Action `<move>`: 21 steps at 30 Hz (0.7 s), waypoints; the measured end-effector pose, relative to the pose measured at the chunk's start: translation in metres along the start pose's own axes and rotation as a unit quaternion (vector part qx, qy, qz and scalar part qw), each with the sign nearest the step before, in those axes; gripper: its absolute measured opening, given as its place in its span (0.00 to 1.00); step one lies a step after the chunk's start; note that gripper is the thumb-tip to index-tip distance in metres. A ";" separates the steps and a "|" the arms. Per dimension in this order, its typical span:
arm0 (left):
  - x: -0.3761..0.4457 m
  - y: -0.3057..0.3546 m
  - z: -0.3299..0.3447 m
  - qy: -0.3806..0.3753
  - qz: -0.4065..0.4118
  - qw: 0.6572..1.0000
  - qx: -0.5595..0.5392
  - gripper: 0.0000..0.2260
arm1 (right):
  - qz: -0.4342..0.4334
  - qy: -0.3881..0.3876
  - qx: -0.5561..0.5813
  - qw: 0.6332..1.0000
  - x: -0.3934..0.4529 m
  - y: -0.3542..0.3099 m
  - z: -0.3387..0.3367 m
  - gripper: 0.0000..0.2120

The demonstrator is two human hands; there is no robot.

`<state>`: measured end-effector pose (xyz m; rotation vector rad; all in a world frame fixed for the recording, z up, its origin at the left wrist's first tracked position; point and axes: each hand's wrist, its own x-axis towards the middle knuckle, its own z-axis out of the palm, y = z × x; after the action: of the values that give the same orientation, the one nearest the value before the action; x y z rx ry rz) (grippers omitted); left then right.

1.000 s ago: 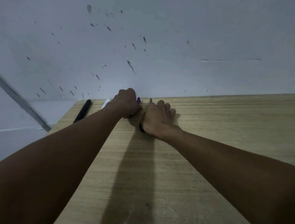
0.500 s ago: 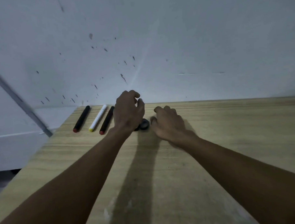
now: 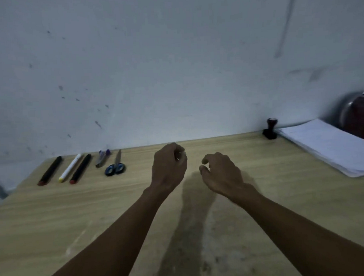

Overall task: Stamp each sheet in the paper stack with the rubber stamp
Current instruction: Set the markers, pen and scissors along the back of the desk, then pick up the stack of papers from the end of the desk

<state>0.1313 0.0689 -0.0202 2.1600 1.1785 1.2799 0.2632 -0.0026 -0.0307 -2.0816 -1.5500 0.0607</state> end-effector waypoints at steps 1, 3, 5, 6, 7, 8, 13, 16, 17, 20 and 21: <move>-0.003 0.014 0.012 -0.014 -0.002 1.000 -0.009 0.03 | 0.011 0.005 -0.004 1.000 -0.005 0.016 -0.011 0.14; -0.009 0.040 0.035 -0.048 -0.005 0.999 -0.023 0.04 | 0.029 0.011 -0.016 0.999 -0.014 0.045 -0.032 0.14; -0.013 0.063 0.057 -0.087 -0.011 0.996 -0.030 0.04 | 0.048 0.015 -0.032 0.998 -0.020 0.073 -0.050 0.14; -0.015 0.075 0.071 -0.106 -0.012 0.994 -0.033 0.05 | 0.061 0.018 -0.039 0.997 -0.023 0.089 -0.059 0.14; -0.017 0.084 0.083 -0.124 -0.015 0.992 -0.035 0.05 | 0.073 0.021 -0.044 0.996 -0.025 0.103 -0.067 0.14; -0.018 0.095 0.095 -0.142 -0.017 0.989 -0.037 0.06 | 0.086 0.025 -0.048 0.995 -0.026 0.117 -0.075 0.14; -0.018 0.136 0.163 -0.244 -0.045 0.967 -0.059 0.09 | 0.142 0.035 -0.050 0.988 -0.025 0.186 -0.105 0.14; -0.015 0.160 0.204 -0.302 -0.093 0.945 -0.089 0.11 | 0.172 0.041 -0.065 0.982 -0.019 0.226 -0.116 0.14; -0.014 0.168 0.217 -0.317 -0.110 0.937 -0.098 0.12 | 0.180 0.040 -0.071 0.980 -0.016 0.239 -0.119 0.14; -0.009 0.189 0.254 -0.340 -0.163 0.917 -0.127 0.14 | 0.205 0.041 -0.093 0.973 -0.006 0.271 -0.128 0.14; -0.007 0.196 0.267 -0.346 -0.178 0.911 -0.136 0.15 | 0.211 0.045 -0.104 0.971 -0.002 0.282 -0.131 0.13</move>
<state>0.4490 -0.0243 -0.0343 1.8305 0.9486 0.4179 0.5548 -0.1102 -0.0445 -2.5133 -1.0760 -0.0427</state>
